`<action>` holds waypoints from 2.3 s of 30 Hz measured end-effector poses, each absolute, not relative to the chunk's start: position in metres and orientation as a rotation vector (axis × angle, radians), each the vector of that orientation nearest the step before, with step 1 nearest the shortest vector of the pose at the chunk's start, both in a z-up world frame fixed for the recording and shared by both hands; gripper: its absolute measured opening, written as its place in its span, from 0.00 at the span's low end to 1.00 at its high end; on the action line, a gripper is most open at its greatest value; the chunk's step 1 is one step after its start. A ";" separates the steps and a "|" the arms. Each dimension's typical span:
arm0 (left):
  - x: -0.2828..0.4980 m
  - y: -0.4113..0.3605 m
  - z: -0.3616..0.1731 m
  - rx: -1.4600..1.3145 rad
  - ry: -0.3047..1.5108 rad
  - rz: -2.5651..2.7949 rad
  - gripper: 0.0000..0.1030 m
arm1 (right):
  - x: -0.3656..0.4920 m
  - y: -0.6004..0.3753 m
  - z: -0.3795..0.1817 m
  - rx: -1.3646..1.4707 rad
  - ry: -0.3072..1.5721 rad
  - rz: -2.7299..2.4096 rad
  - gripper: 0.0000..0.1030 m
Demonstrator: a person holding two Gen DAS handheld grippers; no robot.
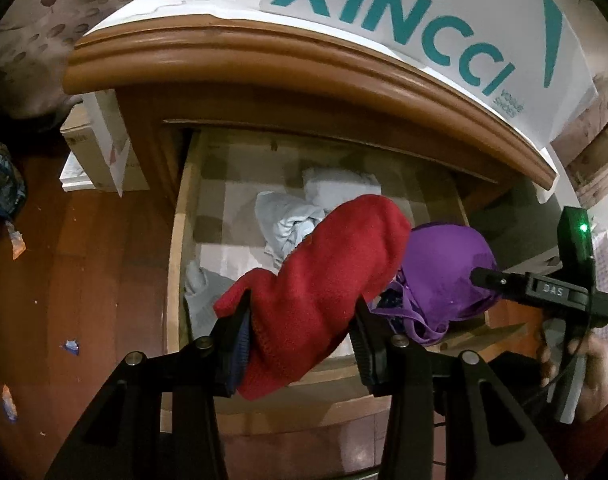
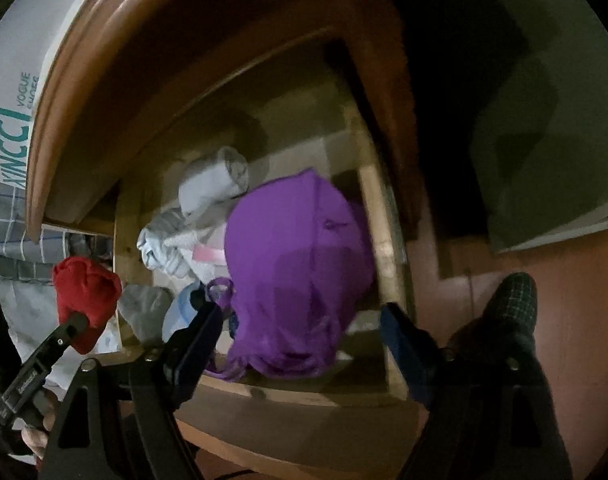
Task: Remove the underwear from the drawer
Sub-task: 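Grasp the purple underwear with the right tool and lift it from the drawer, then carry the purple underwear to the white box and open the right tool inside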
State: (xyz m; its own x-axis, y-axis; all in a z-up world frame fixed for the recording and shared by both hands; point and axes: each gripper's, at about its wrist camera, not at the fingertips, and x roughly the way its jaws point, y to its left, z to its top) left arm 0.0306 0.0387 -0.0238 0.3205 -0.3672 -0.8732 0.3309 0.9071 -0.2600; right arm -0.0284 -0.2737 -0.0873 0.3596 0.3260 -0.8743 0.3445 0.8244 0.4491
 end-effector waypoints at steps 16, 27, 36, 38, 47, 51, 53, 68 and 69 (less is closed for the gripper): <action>0.037 0.044 -0.030 -0.098 1.196 -0.447 0.40 | 0.022 -0.235 -0.103 0.366 1.290 -0.132 0.71; 0.037 0.049 -0.031 -0.099 1.195 -0.419 0.40 | 0.004 -0.228 -0.089 0.276 1.208 -0.146 0.39; 0.032 0.051 -0.023 -0.028 1.133 -0.347 0.40 | -0.024 -0.223 -0.056 0.217 1.132 -0.180 0.38; 0.031 0.051 -0.022 -0.013 1.122 -0.332 0.40 | -0.029 -0.220 -0.047 0.183 1.107 -0.190 0.38; 0.030 0.053 -0.018 0.005 1.095 -0.298 0.40 | -0.046 -0.204 -0.015 0.036 1.022 -0.234 0.37; 0.031 0.053 -0.019 0.013 1.091 -0.275 0.40 | -0.048 -0.201 -0.004 -0.003 1.000 -0.242 0.37; 0.031 0.052 -0.019 0.022 1.091 -0.273 0.40 | -0.051 -0.200 0.002 -0.020 0.993 -0.242 0.37; 0.031 0.057 -0.016 0.017 1.079 -0.245 0.40 | -0.081 -0.197 0.086 -0.051 0.905 -0.207 0.37; 0.030 0.057 -0.015 0.016 1.079 -0.246 0.40 | -0.084 -0.196 0.096 -0.054 0.889 -0.202 0.37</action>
